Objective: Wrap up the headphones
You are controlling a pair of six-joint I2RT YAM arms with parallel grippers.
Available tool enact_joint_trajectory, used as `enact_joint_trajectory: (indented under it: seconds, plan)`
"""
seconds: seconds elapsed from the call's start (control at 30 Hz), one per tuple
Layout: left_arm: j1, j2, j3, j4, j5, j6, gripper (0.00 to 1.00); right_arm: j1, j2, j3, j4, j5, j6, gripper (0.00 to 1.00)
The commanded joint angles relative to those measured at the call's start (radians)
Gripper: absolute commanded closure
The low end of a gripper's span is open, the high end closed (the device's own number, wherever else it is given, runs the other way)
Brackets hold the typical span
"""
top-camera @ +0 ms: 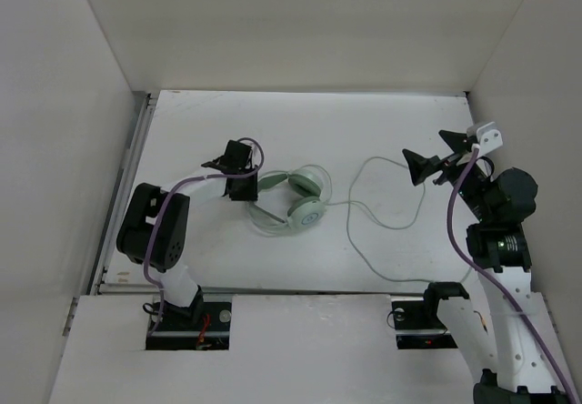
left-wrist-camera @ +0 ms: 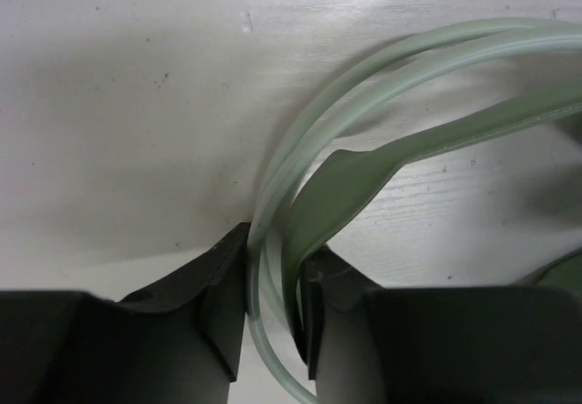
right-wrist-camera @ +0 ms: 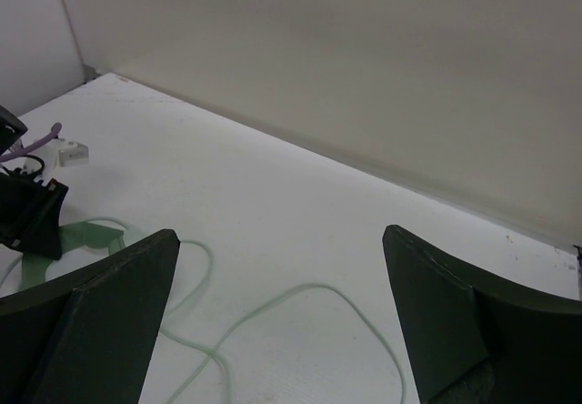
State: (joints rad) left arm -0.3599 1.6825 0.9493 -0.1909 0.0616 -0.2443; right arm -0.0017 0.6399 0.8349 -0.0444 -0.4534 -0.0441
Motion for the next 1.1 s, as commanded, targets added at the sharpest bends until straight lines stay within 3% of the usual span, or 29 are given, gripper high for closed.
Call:
enact_joint_trajectory:
  seconds: [0.0,0.1,0.2,0.4,0.87,1.07]
  plan:
    - [-0.003,0.028,0.008,0.001,0.012,0.037,0.75,-0.011,-0.013,0.006,0.037,-0.014,0.016,0.00]
    - [0.000,0.028,-0.001,0.001,0.012,0.051,0.69,-0.017,-0.016,0.004,0.038,-0.014,0.023,0.00]
    - [-0.004,0.031,-0.004,-0.001,0.004,0.080,0.56,-0.021,-0.017,0.003,0.041,-0.014,0.024,0.00]
    - [-0.023,0.051,0.009,-0.021,-0.006,0.154,0.50,-0.021,-0.022,0.003,0.043,-0.014,0.026,0.00]
    - [-0.090,0.108,0.039,-0.036,-0.037,0.339,0.56,-0.039,-0.042,-0.002,0.043,-0.014,0.032,0.00]
    - [-0.104,0.117,0.036,-0.024,-0.045,0.392,0.63,-0.042,-0.045,-0.005,0.044,-0.014,0.036,0.00]
